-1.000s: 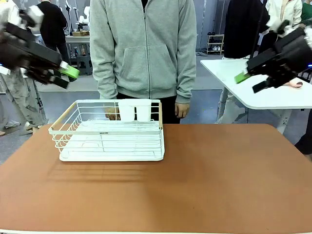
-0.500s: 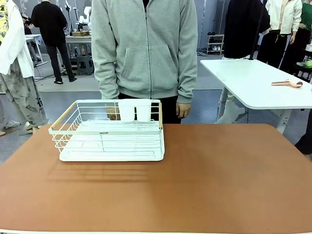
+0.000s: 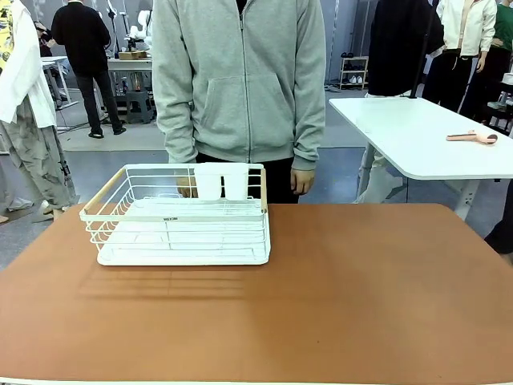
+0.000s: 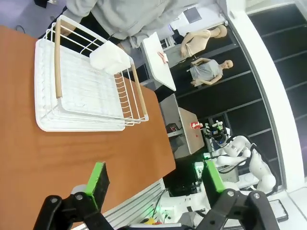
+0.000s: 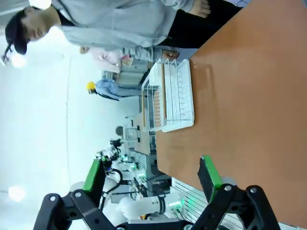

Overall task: Clean the table.
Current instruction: Pick up the Lint Roller when the human hands it over.

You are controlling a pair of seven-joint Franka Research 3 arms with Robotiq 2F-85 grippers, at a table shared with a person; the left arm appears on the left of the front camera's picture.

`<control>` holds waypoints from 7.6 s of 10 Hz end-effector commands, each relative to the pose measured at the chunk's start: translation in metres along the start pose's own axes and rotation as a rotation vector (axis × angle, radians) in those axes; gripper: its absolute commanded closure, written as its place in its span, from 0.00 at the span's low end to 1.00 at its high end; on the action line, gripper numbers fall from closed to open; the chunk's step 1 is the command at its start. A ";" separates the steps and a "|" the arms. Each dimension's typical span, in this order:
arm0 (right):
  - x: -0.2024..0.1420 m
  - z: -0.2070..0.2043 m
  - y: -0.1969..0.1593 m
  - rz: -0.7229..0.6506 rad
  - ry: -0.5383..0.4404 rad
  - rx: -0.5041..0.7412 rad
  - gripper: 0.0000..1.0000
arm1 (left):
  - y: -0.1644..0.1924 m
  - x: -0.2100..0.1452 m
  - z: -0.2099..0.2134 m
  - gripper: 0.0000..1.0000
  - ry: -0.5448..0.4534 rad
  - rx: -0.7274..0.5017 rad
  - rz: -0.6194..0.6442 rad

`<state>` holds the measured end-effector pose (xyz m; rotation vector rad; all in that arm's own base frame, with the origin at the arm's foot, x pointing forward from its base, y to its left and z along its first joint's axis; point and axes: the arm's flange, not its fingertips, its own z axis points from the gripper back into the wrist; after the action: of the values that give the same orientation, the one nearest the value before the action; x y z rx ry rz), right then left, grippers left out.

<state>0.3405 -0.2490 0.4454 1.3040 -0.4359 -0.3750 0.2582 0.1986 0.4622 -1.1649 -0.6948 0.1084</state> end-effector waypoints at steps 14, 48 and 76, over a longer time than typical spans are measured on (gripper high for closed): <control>0.000 0.000 0.000 0.000 0.000 0.000 0.00 | 0.000 0.000 0.000 0.00 0.000 0.000 0.000; 0.000 0.000 0.000 0.000 0.000 0.000 0.00 | 0.000 0.000 0.000 0.00 0.000 0.000 0.000; 0.000 0.000 0.000 0.000 0.000 0.000 0.00 | -0.078 0.051 -0.183 0.00 -0.435 0.383 0.472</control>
<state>0.3432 -0.2519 0.4432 1.2946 -0.4255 -0.3840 0.3724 0.0444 0.5148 -0.9091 -0.6916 0.8697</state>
